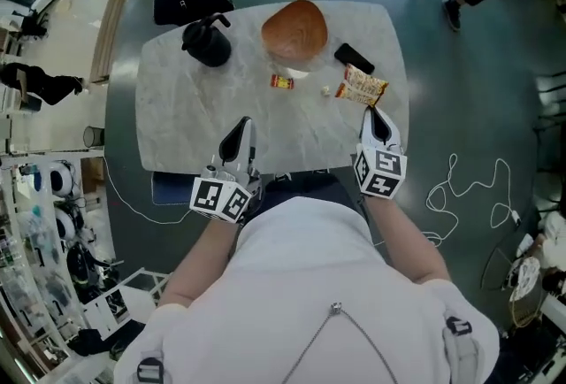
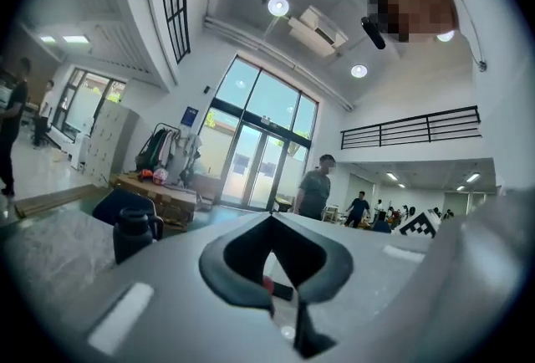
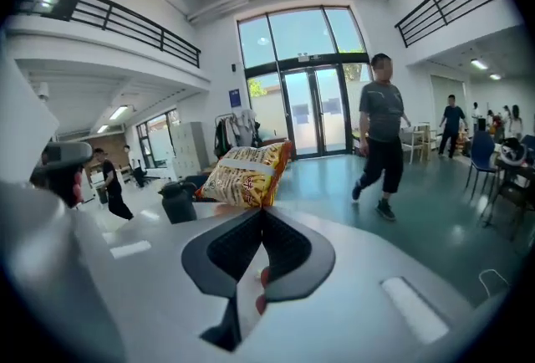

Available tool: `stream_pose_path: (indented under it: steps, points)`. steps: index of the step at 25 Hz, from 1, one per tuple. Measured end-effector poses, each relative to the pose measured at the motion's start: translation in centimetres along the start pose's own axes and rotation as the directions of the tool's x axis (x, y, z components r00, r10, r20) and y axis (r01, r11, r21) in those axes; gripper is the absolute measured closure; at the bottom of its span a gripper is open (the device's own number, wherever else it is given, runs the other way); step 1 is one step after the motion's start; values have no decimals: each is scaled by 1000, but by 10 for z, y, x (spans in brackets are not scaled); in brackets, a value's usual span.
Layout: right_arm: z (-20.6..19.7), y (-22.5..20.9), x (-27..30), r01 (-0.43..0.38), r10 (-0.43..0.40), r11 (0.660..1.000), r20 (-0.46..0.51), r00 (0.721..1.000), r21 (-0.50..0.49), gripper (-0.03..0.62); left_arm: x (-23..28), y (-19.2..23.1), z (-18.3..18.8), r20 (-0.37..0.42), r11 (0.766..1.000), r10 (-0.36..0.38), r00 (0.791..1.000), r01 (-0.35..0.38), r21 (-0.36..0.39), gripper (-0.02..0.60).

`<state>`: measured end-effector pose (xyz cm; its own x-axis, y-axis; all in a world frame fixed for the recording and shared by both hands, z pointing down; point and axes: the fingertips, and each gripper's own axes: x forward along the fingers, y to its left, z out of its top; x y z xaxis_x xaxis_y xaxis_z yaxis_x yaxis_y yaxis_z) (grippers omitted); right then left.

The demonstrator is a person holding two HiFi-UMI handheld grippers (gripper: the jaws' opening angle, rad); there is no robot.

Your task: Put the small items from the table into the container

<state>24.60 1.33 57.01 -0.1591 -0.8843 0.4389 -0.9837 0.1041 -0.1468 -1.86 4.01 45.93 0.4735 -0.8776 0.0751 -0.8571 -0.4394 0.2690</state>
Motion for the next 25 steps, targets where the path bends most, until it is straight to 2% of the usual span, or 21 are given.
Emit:
stream_pose_path:
  steps: [5,10,16,25]
  points:
    - [61,50,-17,-126,129,991,90,988,-42,563,-11,17,27,75,996,87,993,-89,13,578]
    - [71,87,-25,-219,224,974,89,971,-57,563,-24,23,36,114,990,140,984,-141,8,578]
    - [68,103,-18,-250,254,966,59,965,-63,563,-32,36,38,122,986,165,979,-165,-9,578]
    - [64,97,-12,-260,262,964,31,965,-58,563,-31,34,41,125,984,176,976,-177,-3,577]
